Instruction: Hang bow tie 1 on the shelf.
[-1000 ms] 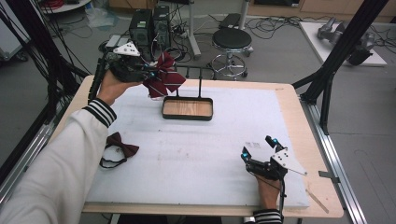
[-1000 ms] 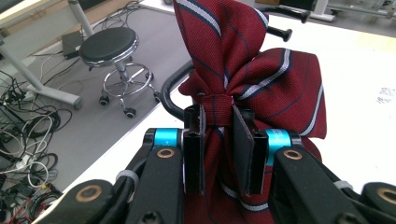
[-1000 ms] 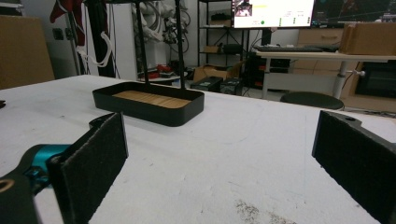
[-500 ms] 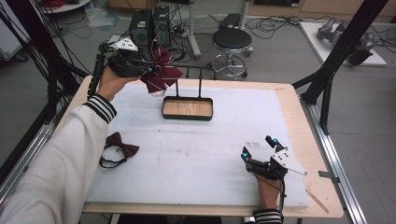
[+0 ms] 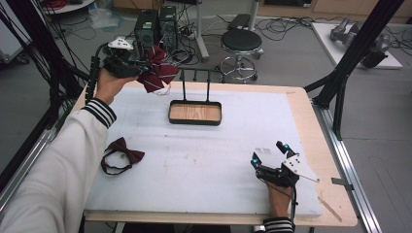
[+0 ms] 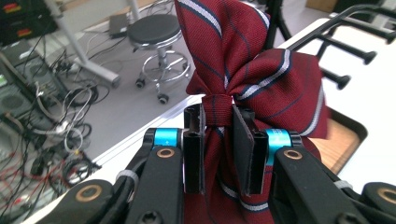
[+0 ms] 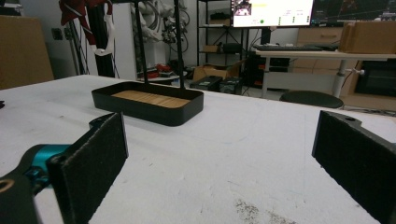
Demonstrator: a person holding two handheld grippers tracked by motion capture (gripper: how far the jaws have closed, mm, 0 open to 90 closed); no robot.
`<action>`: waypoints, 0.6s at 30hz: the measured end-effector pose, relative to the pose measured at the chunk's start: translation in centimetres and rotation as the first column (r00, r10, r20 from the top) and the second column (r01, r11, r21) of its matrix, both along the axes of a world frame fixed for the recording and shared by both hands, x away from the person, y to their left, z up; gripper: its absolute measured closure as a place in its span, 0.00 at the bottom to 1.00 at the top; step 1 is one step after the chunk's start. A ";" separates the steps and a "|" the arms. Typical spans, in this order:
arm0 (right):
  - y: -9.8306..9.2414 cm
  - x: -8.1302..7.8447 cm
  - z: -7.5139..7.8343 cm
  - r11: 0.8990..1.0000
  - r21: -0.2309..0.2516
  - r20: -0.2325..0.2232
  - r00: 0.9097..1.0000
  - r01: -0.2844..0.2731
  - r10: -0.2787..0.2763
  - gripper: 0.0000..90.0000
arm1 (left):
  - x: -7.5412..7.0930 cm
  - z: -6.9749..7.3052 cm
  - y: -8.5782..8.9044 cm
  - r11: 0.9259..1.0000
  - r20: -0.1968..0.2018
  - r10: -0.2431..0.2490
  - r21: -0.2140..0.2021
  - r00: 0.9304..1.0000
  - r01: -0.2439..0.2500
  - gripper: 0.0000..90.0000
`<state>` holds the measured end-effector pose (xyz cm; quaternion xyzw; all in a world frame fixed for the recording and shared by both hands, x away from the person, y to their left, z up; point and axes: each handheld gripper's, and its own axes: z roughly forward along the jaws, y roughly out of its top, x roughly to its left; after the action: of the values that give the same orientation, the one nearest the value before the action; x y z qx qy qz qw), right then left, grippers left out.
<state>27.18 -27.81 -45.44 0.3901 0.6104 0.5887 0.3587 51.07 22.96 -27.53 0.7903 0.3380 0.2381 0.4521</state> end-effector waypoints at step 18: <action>0.0 0.0 0.0 1.000 -0.005 0.003 1.000 0.000 0.000 0.03 | 0.1 -2.7 1.4 0.998 -0.051 0.033 0.052 0.998 -0.031 0.83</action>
<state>27.18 -27.81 -45.44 0.3882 0.6114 0.5878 0.3605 51.17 24.39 -30.25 0.8020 0.3561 0.2333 0.4190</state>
